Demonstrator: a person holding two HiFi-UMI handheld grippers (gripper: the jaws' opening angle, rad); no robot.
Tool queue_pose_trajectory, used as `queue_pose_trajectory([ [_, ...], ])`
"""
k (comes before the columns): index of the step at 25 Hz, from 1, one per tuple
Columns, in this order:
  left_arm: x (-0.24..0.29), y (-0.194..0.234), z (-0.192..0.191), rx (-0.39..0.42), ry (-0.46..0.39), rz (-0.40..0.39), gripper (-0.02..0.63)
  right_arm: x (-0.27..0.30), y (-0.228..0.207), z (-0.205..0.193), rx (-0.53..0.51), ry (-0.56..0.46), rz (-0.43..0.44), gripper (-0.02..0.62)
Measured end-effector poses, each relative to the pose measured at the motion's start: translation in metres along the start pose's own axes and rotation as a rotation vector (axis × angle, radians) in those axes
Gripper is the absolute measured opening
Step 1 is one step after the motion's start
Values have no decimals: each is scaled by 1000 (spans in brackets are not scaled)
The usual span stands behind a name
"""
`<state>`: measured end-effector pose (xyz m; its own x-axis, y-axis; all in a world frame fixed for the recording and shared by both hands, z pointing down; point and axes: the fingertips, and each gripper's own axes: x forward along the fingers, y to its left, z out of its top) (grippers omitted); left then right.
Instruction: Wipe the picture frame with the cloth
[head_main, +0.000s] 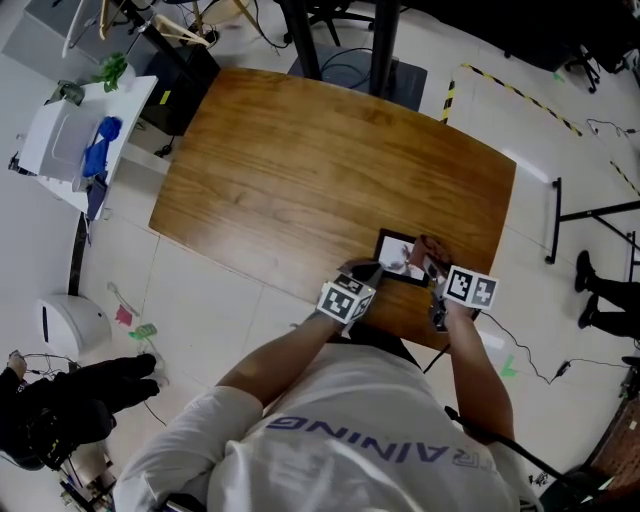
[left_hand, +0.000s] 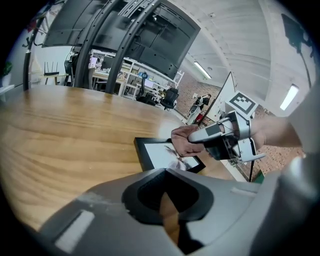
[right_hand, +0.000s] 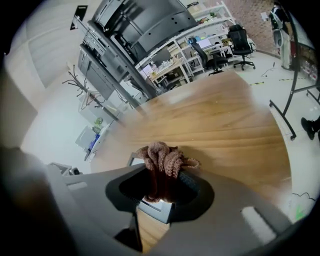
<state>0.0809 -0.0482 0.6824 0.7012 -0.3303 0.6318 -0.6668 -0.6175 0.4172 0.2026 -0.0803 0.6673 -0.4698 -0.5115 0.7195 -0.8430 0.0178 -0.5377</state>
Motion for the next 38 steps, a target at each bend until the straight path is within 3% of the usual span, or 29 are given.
queue_pose_trajectory([
  [4,1,0,-1,8,4,-3,6,-17,-16,3,6,-26,-48,121],
  [22,-1,2,-1,-10,12,-19,6,-22,-27,-4,6,-60,-55,123],
  [31,11,38,62,48,-30,5,6,-20,-23,-4,-30,-64,-61,123],
  [38,23,48,62,43,32,-12,6,-19,-23,-5,-34,-64,-59,123],
])
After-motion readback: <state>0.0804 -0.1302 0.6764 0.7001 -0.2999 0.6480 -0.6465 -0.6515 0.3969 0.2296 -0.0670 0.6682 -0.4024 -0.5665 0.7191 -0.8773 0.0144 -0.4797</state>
